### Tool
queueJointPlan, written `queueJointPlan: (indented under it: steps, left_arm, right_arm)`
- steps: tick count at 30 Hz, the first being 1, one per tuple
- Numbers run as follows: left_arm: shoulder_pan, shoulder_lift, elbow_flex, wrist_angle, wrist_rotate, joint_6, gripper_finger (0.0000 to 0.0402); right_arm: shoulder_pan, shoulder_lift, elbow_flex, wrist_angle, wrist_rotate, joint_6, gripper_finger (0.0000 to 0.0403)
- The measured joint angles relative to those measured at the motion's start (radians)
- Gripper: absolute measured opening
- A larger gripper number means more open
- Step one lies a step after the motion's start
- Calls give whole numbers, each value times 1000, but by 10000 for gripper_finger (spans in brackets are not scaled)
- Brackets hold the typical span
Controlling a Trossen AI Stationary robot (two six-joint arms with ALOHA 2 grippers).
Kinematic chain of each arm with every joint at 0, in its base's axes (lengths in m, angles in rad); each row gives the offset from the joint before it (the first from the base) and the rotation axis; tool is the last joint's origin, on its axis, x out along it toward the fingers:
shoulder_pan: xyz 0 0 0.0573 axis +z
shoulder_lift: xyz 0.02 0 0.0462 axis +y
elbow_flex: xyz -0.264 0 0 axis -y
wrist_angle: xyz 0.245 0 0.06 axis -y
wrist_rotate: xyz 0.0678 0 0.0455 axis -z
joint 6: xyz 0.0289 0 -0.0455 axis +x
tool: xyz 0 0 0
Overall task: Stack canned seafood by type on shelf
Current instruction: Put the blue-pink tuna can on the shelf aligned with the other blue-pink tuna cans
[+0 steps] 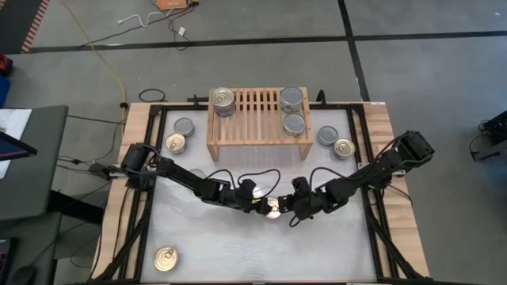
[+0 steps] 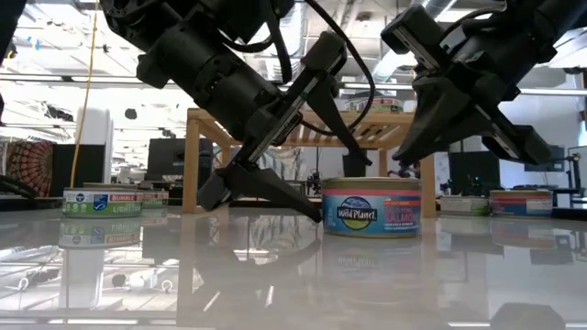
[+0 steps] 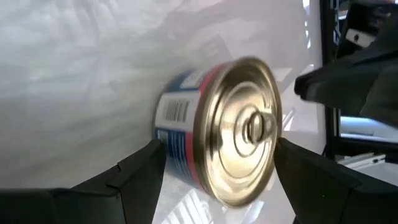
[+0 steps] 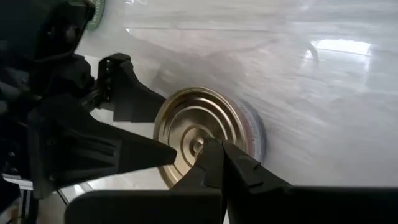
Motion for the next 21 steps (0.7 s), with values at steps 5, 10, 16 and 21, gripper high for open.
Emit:
queueJointPlan:
  steps: [5,10,16,21]
  left_arm:
    - [11,0,0,-1,25,17,286]
    - [20,-2,0,-1,52,35,286]
    - [20,-2,0,-1,55,35,286]
    - [20,-2,0,-2,55,38,286]
  right_arm:
    - [0,-1,0,-43,-1,0,31]
    - [1,-2,-1,-58,-2,-1,53]
    - [1,-2,-2,-94,-24,-3,82]
    - [1,-1,-2,-91,-27,0,105]
